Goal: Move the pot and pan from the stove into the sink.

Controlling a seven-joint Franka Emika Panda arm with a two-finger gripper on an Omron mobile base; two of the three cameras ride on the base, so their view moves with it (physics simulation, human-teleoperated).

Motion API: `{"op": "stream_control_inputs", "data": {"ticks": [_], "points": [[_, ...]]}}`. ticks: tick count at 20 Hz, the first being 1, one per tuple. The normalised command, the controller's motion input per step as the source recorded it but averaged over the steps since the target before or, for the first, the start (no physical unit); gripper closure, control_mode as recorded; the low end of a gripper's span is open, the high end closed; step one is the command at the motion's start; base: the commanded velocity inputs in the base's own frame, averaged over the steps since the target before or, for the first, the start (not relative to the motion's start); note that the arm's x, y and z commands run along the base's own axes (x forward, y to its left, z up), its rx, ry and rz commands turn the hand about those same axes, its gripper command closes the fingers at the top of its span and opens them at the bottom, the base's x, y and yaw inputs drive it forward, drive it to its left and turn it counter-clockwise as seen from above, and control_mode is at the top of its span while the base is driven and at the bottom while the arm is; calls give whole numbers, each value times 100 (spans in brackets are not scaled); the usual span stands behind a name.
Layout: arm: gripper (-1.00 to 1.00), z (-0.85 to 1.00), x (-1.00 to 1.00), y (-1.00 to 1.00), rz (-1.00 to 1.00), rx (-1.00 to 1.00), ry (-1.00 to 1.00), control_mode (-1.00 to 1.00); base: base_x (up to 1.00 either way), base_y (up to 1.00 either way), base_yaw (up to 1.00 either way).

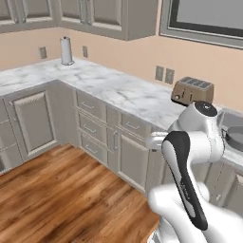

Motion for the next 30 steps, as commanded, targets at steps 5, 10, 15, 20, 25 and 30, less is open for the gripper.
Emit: {"op": "stream_control_inputs", "data": {"ticks": [5,10,15,20,25,30], "points": [[-100,0,0,0,0,0,0,100,-2,0,50],[-100,0,0,0,0,0,0,100,-5,1,49],[-100,0,0,0,0,0,0,100,-5,0,49],[-100,0,0,0,0,0,0,100,-8,0,16],[-100,0,0,0,0,0,0,100,46,0,0],[-100,0,0,0,0,0,0,100,86,4,0]]}}
